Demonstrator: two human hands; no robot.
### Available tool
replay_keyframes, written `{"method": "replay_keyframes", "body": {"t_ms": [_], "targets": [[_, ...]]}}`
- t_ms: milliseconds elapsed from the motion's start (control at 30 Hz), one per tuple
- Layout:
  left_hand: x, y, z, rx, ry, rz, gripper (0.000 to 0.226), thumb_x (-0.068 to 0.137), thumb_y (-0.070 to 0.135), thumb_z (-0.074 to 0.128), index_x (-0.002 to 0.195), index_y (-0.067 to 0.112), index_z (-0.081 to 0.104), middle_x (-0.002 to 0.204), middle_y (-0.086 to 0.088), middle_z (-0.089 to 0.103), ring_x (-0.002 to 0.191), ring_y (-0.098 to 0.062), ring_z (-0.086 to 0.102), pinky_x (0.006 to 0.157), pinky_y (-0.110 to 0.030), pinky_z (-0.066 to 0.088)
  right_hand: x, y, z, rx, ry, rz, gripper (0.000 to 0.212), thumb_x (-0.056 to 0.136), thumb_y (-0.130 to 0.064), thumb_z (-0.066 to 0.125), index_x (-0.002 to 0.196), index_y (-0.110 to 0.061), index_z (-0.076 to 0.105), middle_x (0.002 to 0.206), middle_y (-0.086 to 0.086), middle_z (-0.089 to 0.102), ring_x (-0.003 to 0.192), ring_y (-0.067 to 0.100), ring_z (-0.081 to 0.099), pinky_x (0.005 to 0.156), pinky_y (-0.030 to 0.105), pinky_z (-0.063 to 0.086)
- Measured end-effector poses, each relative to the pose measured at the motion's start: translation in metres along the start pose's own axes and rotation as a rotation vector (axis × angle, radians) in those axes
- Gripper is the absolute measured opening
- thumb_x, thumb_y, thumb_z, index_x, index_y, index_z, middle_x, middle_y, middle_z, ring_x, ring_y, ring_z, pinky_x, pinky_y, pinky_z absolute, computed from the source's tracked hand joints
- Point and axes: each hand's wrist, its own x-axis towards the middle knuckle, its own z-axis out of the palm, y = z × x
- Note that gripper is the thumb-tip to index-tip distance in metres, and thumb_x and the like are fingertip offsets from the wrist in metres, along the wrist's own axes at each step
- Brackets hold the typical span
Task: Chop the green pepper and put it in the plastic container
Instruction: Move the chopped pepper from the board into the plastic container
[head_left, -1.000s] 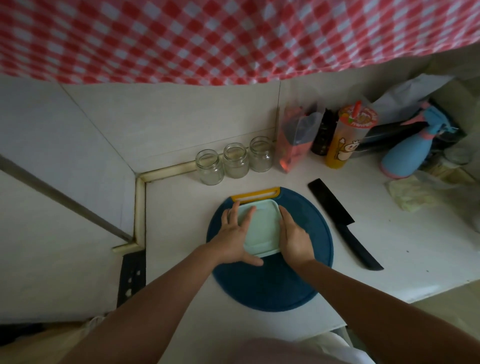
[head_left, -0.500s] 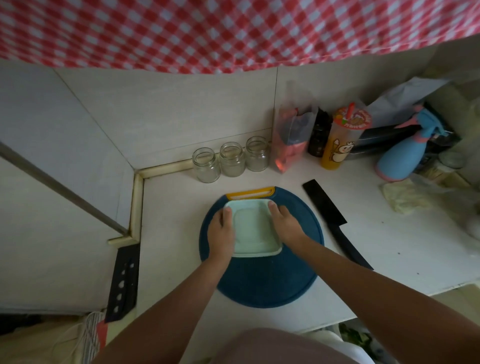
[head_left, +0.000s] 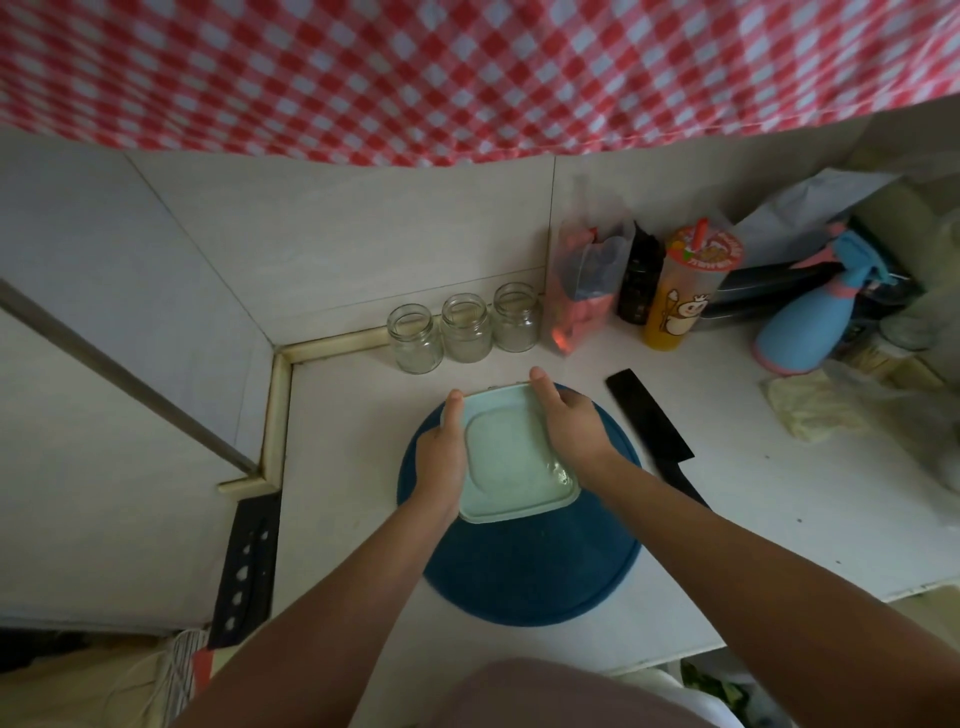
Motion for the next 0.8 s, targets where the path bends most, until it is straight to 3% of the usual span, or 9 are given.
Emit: {"method": "replay_keyframes", "body": {"t_ms": [100,200,267,333,400,567,667,800], "targets": [[0.006,0.0,-0.001,-0.016,-0.018,-0.023,0.053,0.086,0.064,0.043,0.086,0.018,0.068,0.086,-0.005,0.071,0.079,-0.023,0.067,0.068,-0.033,0.054,0.001,-0.002,0.002,-0.02,0.001,-0.011,0.074,0.084,-0.072,0.036,0.094,-0.004,0.064,0.088,0.01,0.067,0.08,0.022,0.062,0.074,0.036,0.048],[0.013,0.004,-0.004,0.009,-0.067,-0.009,0.052,0.087,0.066,0.039,0.087,0.023,0.067,0.09,-0.003,0.071,0.081,-0.021,0.068,0.072,-0.034,0.055,0.006,-0.006,0.001,-0.064,0.023,-0.018,0.077,0.087,-0.071,0.033,0.098,0.0,0.063,0.094,0.014,0.066,0.087,0.026,0.062,0.077,0.037,0.048],[0.013,0.009,-0.008,-0.033,-0.148,-0.011,0.056,0.087,0.07,0.035,0.099,0.026,0.067,0.097,-0.002,0.072,0.087,-0.021,0.069,0.08,-0.038,0.056,0.013,-0.013,-0.003,-0.08,0.061,0.014,0.078,0.089,-0.069,0.03,0.1,0.001,0.062,0.098,0.016,0.065,0.09,0.028,0.061,0.077,0.036,0.046],[0.008,0.012,-0.012,-0.057,-0.266,-0.028,0.056,0.087,0.07,0.032,0.112,0.028,0.061,0.103,-0.003,0.071,0.091,-0.022,0.069,0.078,-0.039,0.057,0.022,-0.022,-0.007,-0.074,0.084,0.042,0.077,0.091,-0.068,0.027,0.107,-0.001,0.061,0.104,0.015,0.064,0.094,0.027,0.059,0.082,0.034,0.045],[0.001,0.01,-0.012,-0.059,-0.323,-0.019,0.049,0.09,0.063,0.033,0.11,0.025,0.057,0.103,-0.009,0.07,0.089,-0.026,0.069,0.075,-0.038,0.058,0.029,-0.033,-0.011,-0.031,0.087,0.048,0.074,0.091,-0.066,0.031,0.118,-0.002,0.057,0.108,0.013,0.061,0.098,0.026,0.057,0.086,0.034,0.043],[0.0,0.013,-0.011,-0.231,-0.188,0.055,0.047,0.095,0.052,0.036,0.104,0.012,0.06,0.098,-0.014,0.069,0.084,-0.025,0.068,0.071,-0.033,0.059,0.025,-0.052,0.002,-0.016,0.016,-0.051,0.073,0.094,-0.064,0.025,0.135,-0.007,0.047,0.125,0.011,0.053,0.116,0.028,0.05,0.101,0.035,0.038],[0.003,0.016,-0.014,-0.255,-0.13,0.069,0.048,0.096,0.052,0.035,0.094,0.012,0.061,0.091,-0.015,0.069,0.078,-0.027,0.067,0.072,-0.035,0.059,0.015,-0.052,0.012,-0.074,0.033,-0.158,0.065,0.097,-0.059,0.021,0.134,-0.012,0.045,0.112,0.006,0.052,0.103,0.024,0.05,0.09,0.031,0.038],[0.005,0.016,-0.018,-0.263,-0.094,0.074,0.049,0.095,0.053,0.035,0.093,0.012,0.062,0.093,-0.015,0.069,0.078,-0.026,0.068,0.07,-0.033,0.059,0.016,-0.052,0.018,-0.113,0.069,-0.208,0.064,0.097,-0.057,0.019,0.126,-0.009,0.049,0.111,0.013,0.06,0.095,0.025,0.055,0.087,0.036,0.046]]}}
